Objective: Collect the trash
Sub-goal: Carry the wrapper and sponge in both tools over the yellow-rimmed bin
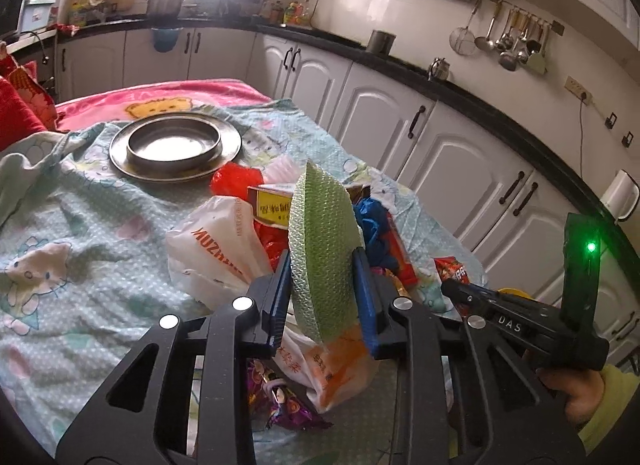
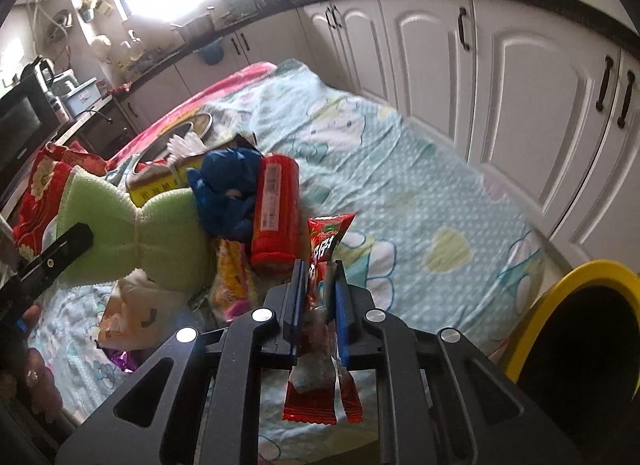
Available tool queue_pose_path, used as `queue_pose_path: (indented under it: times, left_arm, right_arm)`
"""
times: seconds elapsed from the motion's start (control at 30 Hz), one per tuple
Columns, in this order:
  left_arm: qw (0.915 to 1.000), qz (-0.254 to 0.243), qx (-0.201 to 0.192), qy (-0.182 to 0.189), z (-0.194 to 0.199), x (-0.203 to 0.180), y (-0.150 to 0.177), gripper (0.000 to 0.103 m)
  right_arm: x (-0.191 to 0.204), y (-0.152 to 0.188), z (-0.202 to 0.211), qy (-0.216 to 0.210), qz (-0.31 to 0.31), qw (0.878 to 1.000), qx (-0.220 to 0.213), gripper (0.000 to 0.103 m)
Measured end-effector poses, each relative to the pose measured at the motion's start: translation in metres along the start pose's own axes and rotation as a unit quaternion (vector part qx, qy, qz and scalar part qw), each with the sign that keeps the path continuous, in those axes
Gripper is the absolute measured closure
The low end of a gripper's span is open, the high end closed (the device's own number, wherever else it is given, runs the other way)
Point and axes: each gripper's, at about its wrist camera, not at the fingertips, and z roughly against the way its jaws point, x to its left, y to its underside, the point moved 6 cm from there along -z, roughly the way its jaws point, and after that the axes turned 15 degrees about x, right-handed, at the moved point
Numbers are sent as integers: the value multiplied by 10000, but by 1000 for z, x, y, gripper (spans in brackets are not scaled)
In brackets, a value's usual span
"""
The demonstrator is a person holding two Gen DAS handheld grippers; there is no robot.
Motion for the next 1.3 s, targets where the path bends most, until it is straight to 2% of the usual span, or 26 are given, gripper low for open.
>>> queue_pose_path:
  times: [0.33,0.57,0.93,1.3]
  left_arm:
    - [9975,-145,-685,-21,49,-13,-11,81]
    - [9953,-386,-880,157,70,-36,-11,81]
    - [9924,-853,-728,500,63,-84,3,81]
    - [9860,-1393,-401,824,39,-138,21,81]
  right_arm:
    - [2,-1,40,90,296,9985,-453,90]
    - [-2,2,70,159,346,9964,-762,90]
    - [-38,23,112,418,81,9930,-1098,90]
    - [-92,53,120,672,-401,9924,-954,90]
